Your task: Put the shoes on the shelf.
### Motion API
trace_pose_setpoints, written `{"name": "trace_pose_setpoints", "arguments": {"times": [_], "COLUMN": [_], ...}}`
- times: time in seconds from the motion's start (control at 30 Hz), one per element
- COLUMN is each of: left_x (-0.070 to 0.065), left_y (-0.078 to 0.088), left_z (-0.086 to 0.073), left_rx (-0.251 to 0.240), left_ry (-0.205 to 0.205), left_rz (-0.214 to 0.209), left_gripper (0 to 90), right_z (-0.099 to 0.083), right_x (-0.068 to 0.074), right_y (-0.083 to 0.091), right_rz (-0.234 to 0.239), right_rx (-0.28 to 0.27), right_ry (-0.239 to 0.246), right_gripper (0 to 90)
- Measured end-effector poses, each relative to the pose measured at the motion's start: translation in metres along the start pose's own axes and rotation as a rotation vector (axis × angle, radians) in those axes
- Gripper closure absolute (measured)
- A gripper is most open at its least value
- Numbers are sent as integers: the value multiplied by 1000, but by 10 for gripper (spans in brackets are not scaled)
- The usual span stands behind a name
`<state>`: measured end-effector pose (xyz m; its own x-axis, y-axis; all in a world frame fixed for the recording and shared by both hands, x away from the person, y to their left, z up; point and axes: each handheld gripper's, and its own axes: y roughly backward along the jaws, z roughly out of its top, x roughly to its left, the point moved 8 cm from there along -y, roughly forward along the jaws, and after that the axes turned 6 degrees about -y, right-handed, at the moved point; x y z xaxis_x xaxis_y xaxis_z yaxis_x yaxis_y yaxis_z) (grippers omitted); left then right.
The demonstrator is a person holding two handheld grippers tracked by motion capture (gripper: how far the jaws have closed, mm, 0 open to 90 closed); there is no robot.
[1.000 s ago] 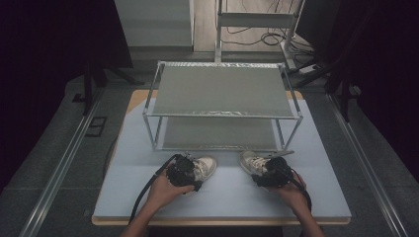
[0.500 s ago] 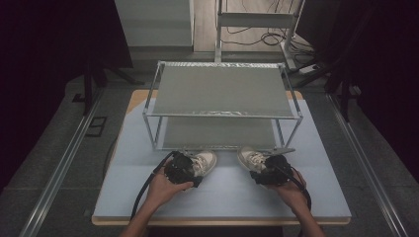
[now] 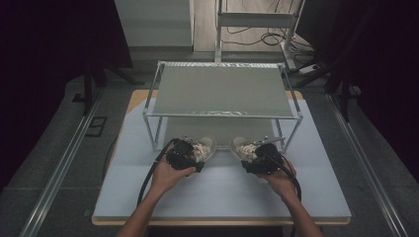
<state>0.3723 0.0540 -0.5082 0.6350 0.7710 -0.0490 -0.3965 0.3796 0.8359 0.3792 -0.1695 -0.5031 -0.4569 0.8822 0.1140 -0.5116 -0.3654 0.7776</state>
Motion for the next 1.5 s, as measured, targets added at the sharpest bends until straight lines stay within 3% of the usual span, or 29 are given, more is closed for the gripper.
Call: {"name": "trace_pose_setpoints", "arguments": {"times": [0.2,0.37,0.47,0.5,0.7,0.73,1.07,1.13,1.23,1.43,1.47,1.5], "left_x": [2,6,7,10,9,10,8,9,11,12,12,11], "left_y": [-7,-19,-23,-27,-33,-34,-39,-42,-47,-55,-56,-58], "left_z": [11,20,21,22,25,26,42,45,47,47,48,51], "left_rx": [14,21,29,39,42,44,49,46,53,79,70,44], "left_ry": [-12,27,28,0,-4,-24,-40,-23,-9,-14,-3,36], "left_rz": [6,13,17,27,24,27,73,68,66,84,84,82], "left_gripper": [277,277,277,277,276,276,275,275,274,273,273,273], "right_z": [11,17,19,20,22,22,28,30,33,33,33,33], "right_x": [5,7,6,5,1,1,1,0,-5,-7,-6,-6], "right_y": [-13,-24,-28,-29,-35,-36,-44,-46,-50,-59,-61,-62], "right_rz": [-16,-30,-36,-40,-57,-60,-89,-98,-114,-144,-146,-146], "right_rx": [-4,0,2,0,1,2,-14,-17,-36,-22,-23,-25], "right_ry": [-31,-43,-56,-61,-76,-78,-95,-120,-100,-115,-120,-128], "right_gripper": [269,269,268,269,268,268,267,267,266,266,266,266]}}
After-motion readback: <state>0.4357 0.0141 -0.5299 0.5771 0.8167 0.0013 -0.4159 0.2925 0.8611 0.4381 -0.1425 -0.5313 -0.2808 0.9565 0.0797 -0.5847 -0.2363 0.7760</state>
